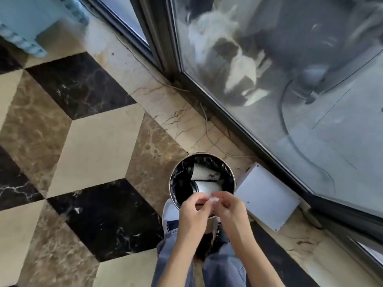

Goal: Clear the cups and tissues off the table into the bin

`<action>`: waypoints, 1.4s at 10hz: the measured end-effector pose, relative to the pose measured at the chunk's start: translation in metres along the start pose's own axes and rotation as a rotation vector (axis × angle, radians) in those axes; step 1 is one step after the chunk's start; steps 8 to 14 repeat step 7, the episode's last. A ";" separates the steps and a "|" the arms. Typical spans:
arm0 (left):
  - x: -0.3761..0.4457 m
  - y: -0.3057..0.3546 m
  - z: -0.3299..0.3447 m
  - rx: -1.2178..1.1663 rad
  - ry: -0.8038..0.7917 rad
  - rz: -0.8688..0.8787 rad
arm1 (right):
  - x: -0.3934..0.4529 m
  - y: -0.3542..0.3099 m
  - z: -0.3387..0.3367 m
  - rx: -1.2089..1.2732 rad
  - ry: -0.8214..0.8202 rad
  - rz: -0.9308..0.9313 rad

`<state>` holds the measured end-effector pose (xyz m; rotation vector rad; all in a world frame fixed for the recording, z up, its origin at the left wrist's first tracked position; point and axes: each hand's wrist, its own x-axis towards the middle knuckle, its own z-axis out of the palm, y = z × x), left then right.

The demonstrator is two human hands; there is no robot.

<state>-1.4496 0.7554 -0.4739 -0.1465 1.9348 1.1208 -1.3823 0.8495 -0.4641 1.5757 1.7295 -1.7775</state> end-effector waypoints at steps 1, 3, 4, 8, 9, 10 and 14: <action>0.038 -0.019 0.009 0.045 -0.035 -0.017 | 0.039 0.023 0.011 0.039 0.003 0.037; 0.080 -0.030 0.016 0.096 -0.052 -0.002 | 0.082 0.039 0.020 0.132 0.034 0.085; 0.083 -0.028 0.019 0.088 -0.067 0.008 | 0.087 0.039 0.020 0.131 0.028 0.086; 0.065 -0.005 -0.002 0.080 -0.064 -0.068 | 0.068 0.010 -0.010 0.172 0.073 0.124; 0.065 -0.005 -0.002 0.080 -0.064 -0.068 | 0.068 0.010 -0.010 0.172 0.073 0.124; 0.065 -0.005 -0.002 0.080 -0.064 -0.068 | 0.068 0.010 -0.010 0.172 0.073 0.124; 0.065 -0.005 -0.002 0.080 -0.064 -0.068 | 0.068 0.010 -0.010 0.172 0.073 0.124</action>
